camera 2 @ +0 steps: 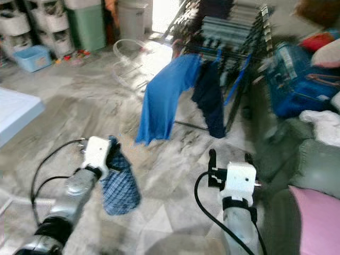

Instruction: Hang hanger

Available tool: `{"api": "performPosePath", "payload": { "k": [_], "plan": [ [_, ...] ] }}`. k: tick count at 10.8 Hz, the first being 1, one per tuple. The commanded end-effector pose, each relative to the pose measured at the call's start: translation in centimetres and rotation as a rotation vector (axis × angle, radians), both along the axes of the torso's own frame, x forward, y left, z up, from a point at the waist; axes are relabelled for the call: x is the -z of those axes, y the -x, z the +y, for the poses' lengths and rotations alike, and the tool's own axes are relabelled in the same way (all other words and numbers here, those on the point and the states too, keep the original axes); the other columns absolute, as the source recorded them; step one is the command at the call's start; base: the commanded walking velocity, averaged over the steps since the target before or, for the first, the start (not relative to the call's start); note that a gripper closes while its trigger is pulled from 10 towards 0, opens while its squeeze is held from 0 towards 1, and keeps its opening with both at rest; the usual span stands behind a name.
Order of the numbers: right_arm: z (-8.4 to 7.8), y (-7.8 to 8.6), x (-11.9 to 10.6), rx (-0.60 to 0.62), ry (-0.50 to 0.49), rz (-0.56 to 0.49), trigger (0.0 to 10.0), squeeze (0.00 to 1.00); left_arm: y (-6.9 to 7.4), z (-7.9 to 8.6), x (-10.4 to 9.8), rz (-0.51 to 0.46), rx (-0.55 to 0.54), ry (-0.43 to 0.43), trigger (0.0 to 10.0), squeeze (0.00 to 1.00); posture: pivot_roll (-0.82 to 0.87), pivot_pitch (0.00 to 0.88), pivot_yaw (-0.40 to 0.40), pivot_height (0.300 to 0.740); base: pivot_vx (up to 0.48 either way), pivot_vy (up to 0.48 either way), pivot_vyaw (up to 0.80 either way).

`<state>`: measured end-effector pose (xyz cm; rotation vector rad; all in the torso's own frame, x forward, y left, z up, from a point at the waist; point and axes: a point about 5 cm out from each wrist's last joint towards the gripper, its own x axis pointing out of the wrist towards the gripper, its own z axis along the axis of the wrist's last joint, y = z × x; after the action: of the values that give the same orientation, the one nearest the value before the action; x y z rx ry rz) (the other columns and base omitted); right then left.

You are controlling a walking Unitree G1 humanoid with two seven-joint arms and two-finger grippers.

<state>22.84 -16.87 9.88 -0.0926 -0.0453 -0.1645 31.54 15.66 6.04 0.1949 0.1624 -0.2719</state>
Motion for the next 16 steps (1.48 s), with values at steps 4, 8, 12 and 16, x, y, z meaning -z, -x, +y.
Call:
{"api": "performPosePath", "payload": {
  "k": [4,8,12,16],
  "plan": [
    [-1.5,0.5,0.2,0.113,-0.021,-0.014,10.0,0.0,1.4,1.3,0.1,0.021,0.046,-0.057,10.0,0.0,0.11,0.079,-0.077,0.74,0.0,0.0,0.0],
    [-1.6,0.6,0.0,0.134,-0.03,-0.023,10.0,0.0,-0.1,-2.0,-1.6,-0.009,0.09,0.04,10.0,0.0,0.06,0.074,-0.074,0.74,0.0,0.0,0.0],
    [-2.0,1.1,0.3,0.153,-0.011,-0.012,10.0,0.0,-2.0,-3.7,-2.7,-0.003,0.092,0.116,10.0,0.0,0.04,0.067,-0.058,0.74,0.168,0.0,0.0],
    [-1.7,1.2,0.8,0.151,-0.016,0.0,10.0,0.0,-2.3,-3.8,-2.9,-0.008,0.121,0.119,10.0,0.0,0.04,0.064,-0.046,0.74,0.409,0.0,0.0]
  ]
}}
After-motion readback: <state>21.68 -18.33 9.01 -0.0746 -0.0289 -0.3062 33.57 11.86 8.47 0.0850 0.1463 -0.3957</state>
